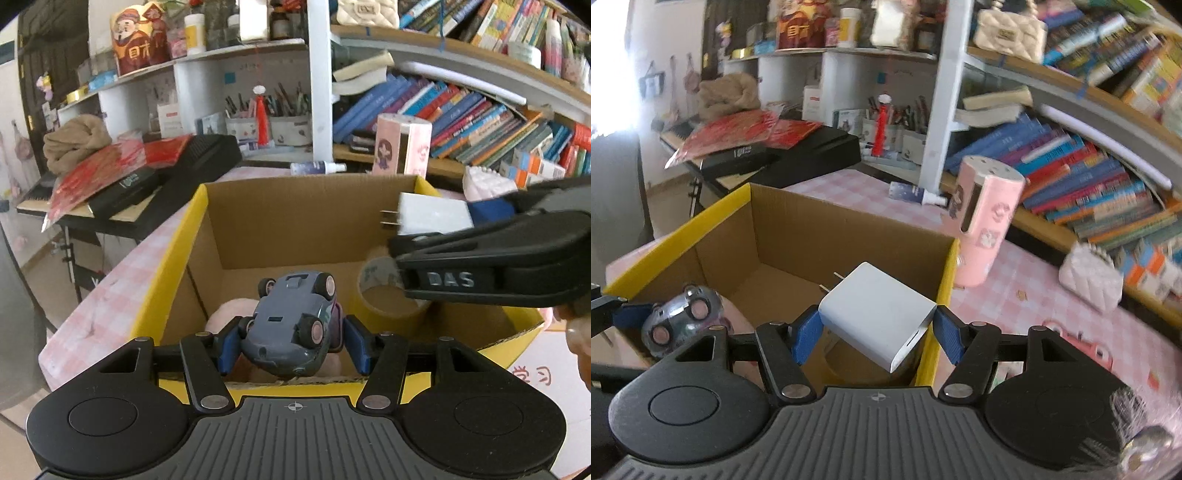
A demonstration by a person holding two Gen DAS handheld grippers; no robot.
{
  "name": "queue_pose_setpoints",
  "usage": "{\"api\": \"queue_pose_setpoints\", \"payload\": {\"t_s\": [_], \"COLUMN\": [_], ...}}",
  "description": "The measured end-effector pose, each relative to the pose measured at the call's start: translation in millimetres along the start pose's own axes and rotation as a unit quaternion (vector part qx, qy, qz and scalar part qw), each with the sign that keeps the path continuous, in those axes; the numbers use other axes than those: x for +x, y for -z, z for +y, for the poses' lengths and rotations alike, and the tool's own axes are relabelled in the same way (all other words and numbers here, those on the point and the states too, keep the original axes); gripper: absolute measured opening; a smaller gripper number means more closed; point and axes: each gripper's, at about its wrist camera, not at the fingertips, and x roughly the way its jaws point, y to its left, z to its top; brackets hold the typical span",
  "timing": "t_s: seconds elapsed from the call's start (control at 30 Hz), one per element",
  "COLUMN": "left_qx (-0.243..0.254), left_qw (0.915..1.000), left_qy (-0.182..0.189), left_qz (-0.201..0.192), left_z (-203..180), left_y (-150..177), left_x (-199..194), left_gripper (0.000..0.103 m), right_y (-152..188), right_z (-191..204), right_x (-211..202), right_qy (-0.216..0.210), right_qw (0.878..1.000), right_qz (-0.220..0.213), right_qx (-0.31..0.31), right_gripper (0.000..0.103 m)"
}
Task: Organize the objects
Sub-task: 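Open both tools to drop the toy car and charger into the box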
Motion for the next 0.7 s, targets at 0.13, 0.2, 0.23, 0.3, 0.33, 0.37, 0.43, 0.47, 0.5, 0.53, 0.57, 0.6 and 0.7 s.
{"api": "queue_pose_setpoints", "payload": {"t_s": [0.13, 0.2, 0.23, 0.3, 0.33, 0.37, 0.43, 0.47, 0.5, 0.53, 0.57, 0.6, 0.7], "left_qx": [-0.003, -0.005, -0.005, -0.005, -0.004, -0.004, -0.003, -0.003, -0.004, -0.004, -0.004, -0.004, -0.001], "left_qw": [1.0, 1.0, 1.0, 1.0, 1.0, 1.0, 1.0, 1.0, 1.0, 1.0, 1.0, 1.0, 0.9999], "left_qy": [0.001, 0.002, 0.002, 0.001, 0.0, -0.003, -0.005, -0.005, -0.005, -0.006, -0.007, -0.009, -0.016], "left_qz": [0.005, 0.005, 0.005, 0.005, 0.004, 0.003, 0.003, 0.003, 0.003, 0.003, 0.002, 0.0, -0.006], "left_z": [-1, -1, -1, -1, -1, -2, -3, -3, -3, -3, -3, -4, -5], "left_y": [-1, -2, -2, -2, -2, -2, -2, -3, -2, -2, -2, -1, 0], "left_x": [5, 6, 6, 6, 6, 6, 6, 6, 6, 6, 6, 5, 4], "left_gripper": [0.056, 0.056, 0.056, 0.057, 0.057, 0.056, 0.056, 0.056, 0.056, 0.056, 0.056, 0.057, 0.059], "right_y": [-3, -1, 0, 3, 3, 4, 3, 3, 3, 3, 3, 3, 3], "right_z": [5, 8, 9, 11, 11, 13, 14, 14, 14, 14, 14, 14, 14], "right_x": [15, 22, 25, 30, 32, 33, 35, 36, 36, 37, 37, 37, 37], "right_qy": [-0.01, -0.013, -0.014, -0.019, -0.02, -0.017, -0.018, -0.019, -0.021, -0.021, -0.021, -0.02, -0.02], "right_qw": [0.999, 0.998, 0.998, 0.997, 0.997, 0.997, 0.996, 0.996, 0.996, 0.996, 0.996, 0.996, 0.996], "right_qz": [0.018, 0.028, 0.033, 0.043, 0.043, 0.043, 0.046, 0.047, 0.047, 0.047, 0.048, 0.048, 0.048], "right_qx": [-0.03, -0.047, -0.052, -0.061, -0.059, -0.064, -0.07, -0.071, -0.072, -0.074, -0.074, -0.074, -0.075], "right_gripper": [0.063, 0.063, 0.063, 0.063, 0.063, 0.063, 0.063, 0.063, 0.063, 0.063, 0.063, 0.063, 0.063]}}
